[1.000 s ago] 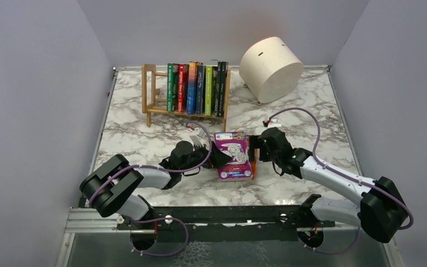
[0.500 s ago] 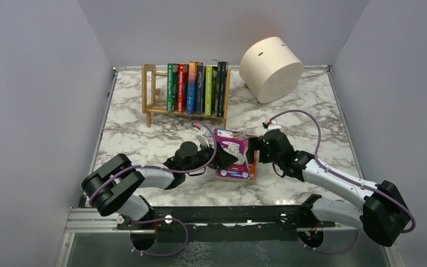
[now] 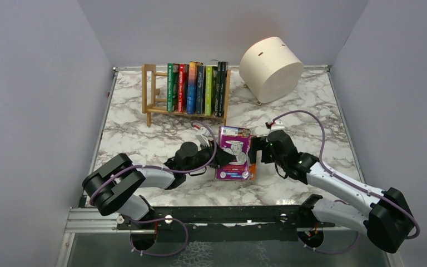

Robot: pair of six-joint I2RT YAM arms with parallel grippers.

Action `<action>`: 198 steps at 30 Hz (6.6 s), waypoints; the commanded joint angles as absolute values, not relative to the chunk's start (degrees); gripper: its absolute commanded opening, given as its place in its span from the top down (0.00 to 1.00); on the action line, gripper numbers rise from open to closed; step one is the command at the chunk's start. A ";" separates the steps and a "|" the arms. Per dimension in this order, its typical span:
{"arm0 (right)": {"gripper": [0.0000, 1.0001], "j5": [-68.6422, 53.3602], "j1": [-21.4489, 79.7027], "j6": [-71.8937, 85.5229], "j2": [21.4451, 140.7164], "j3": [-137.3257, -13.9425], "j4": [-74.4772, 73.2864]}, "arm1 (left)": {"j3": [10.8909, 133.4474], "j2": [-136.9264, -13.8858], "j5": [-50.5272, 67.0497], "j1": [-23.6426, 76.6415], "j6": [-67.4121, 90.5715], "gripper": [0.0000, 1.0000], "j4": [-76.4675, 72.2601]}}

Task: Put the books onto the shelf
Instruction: Pick up the book from the center of the board, then place the book on the shelf, then pick up the book from the center of the board.

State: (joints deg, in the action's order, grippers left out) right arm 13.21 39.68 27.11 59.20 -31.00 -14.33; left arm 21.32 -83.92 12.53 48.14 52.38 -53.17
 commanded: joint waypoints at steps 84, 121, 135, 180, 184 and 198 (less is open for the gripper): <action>0.03 11.87 40.28 25.78 63.20 -32.49 -12.24 | 61.10 -94.33 -0.25 6.44 1.42 1.00 -27.11; 0.03 11.69 40.34 25.81 63.44 -33.04 -12.29 | 62.89 -98.64 9.53 6.35 6.78 0.81 -26.37; 0.03 11.60 40.34 25.94 62.12 -33.09 -13.07 | 60.33 -93.70 4.11 6.33 7.29 0.54 -26.28; 0.00 29.35 37.44 38.79 66.34 -37.88 -29.50 | 26.14 -63.46 6.86 35.12 13.92 0.51 -22.91; 0.00 28.74 37.44 37.89 67.39 -38.12 -28.99 | 26.68 -68.39 4.14 39.51 13.92 0.51 -23.47; 0.00 23.42 37.43 34.95 67.63 -37.56 -26.58 | 27.07 -80.98 6.28 44.38 39.99 0.01 -33.43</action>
